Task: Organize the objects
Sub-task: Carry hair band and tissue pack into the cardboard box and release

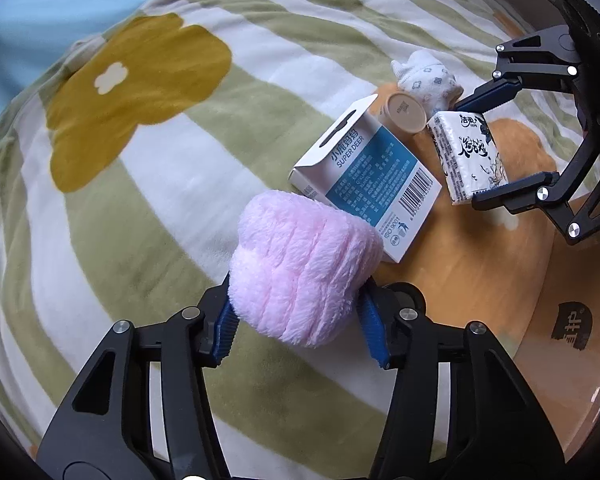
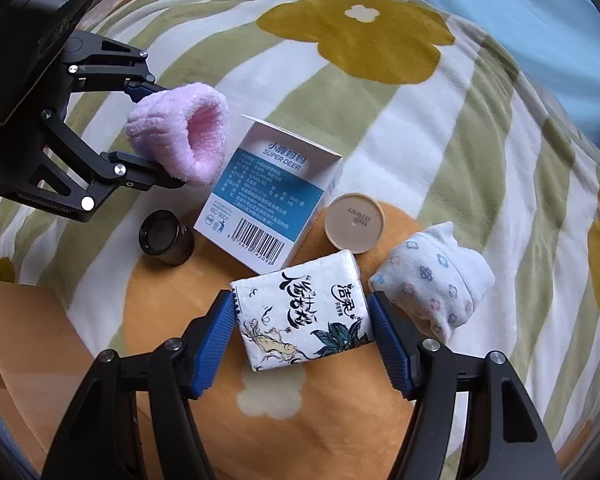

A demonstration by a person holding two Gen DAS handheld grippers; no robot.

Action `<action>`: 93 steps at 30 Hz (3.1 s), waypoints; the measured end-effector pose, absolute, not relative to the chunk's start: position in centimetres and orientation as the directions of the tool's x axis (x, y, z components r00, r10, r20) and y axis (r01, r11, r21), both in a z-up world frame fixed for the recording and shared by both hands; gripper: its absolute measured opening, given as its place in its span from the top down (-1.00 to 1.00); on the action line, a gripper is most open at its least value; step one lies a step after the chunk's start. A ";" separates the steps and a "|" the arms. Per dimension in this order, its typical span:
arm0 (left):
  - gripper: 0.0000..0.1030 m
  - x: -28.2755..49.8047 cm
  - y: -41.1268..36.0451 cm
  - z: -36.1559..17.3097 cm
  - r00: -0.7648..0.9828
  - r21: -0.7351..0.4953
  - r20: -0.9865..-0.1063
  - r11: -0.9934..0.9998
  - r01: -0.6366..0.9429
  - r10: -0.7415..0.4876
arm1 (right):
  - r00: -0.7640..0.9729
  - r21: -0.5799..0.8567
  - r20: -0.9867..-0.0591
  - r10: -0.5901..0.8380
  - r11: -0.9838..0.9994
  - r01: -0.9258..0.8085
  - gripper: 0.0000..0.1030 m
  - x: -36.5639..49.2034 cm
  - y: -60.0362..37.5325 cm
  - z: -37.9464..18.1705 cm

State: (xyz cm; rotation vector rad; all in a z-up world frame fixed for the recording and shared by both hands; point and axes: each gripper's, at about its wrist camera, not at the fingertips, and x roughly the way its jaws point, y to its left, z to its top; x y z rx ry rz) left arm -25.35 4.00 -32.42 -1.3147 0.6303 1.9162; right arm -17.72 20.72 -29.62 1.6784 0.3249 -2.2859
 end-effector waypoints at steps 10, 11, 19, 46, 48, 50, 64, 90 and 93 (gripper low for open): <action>0.07 -23.1 2.4 -28.9 -0.264 -0.038 -0.910 -0.697 -0.716 0.320 | -0.323 0.022 -0.937 -0.135 -0.944 0.330 -0.23 -18.9 20.6 -27.3; 0.07 -22.9 2.3 -28.5 -0.269 -0.038 -0.908 -0.701 -0.712 0.322 | -0.328 0.022 -0.935 -0.136 -0.944 0.330 -0.23 -18.7 20.5 -26.9; 0.07 -19.2 1.7 -22.8 -0.329 -0.045 -0.879 -0.746 -0.664 0.345 | -0.368 0.008 -0.918 -0.147 -0.936 0.353 -0.23 -16.2 20.1 -21.6; 0.07 -1.6 -1.3 -17.0 -0.421 -0.189 -0.830 -0.894 -0.405 0.366 | -0.459 0.076 -0.873 -0.165 -0.976 0.205 -0.23 -1.6 20.0 -13.7; 0.07 -0.3 -1.2 -17.7 -0.420 -0.188 -0.839 -0.908 -0.374 0.346 | -0.458 0.094 -0.875 -0.161 -0.982 0.166 -0.23 -0.8 20.0 -14.0; 0.07 0.8 -1.2 -18.5 -0.420 -0.181 -0.848 -0.921 -0.344 0.324 | -0.444 0.091 -0.882 -0.156 -0.982 0.164 -0.23 0.1 19.6 -14.7; 0.07 5.6 0.2 -25.3 -0.351 -0.161 -0.907 -0.961 -0.225 0.234 | -0.378 0.063 -0.922 -0.087 -0.995 0.076 -0.23 5.0 18.9 -22.0; -0.99 5.6 1.2 -24.7 -0.342 -0.185 -0.901 -0.949 -0.254 0.267 | -0.362 0.080 -0.926 -0.106 -0.993 0.086 -0.57 4.9 18.9 -22.7; -0.99 5.8 0.9 -24.7 -0.335 -0.196 -0.902 -0.949 -0.249 0.274 | -0.343 0.071 -0.934 -0.095 -0.994 0.083 -0.57 4.9 19.1 -22.8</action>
